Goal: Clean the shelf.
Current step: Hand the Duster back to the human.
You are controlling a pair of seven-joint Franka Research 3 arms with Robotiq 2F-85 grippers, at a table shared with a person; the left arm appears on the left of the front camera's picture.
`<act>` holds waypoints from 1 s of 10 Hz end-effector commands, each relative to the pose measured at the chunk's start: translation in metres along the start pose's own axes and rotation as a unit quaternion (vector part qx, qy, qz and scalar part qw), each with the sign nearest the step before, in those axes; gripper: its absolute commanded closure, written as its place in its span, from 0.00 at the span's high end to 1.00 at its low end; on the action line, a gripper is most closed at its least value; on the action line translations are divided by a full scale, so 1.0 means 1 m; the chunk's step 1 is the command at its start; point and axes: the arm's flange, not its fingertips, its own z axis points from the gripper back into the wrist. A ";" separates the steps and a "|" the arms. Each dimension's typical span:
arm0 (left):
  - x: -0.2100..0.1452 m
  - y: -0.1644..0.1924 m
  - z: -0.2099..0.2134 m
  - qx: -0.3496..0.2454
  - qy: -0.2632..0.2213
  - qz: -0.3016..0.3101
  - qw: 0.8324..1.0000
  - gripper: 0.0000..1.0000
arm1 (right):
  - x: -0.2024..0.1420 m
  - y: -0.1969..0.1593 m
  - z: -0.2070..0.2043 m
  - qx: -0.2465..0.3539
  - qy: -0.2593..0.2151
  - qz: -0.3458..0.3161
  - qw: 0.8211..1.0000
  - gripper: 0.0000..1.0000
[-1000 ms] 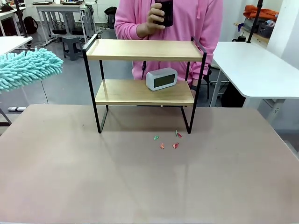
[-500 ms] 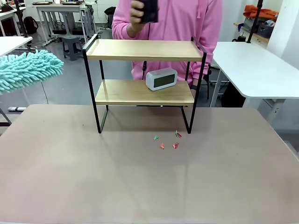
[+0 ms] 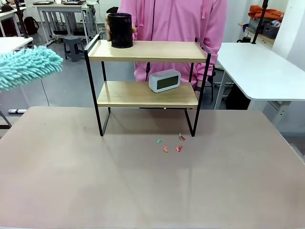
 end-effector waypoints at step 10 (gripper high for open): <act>-0.014 -0.180 -0.087 -0.092 0.397 -0.364 0.838 0.13 | -0.078 0.128 -0.064 0.221 0.320 0.172 0.905 1.00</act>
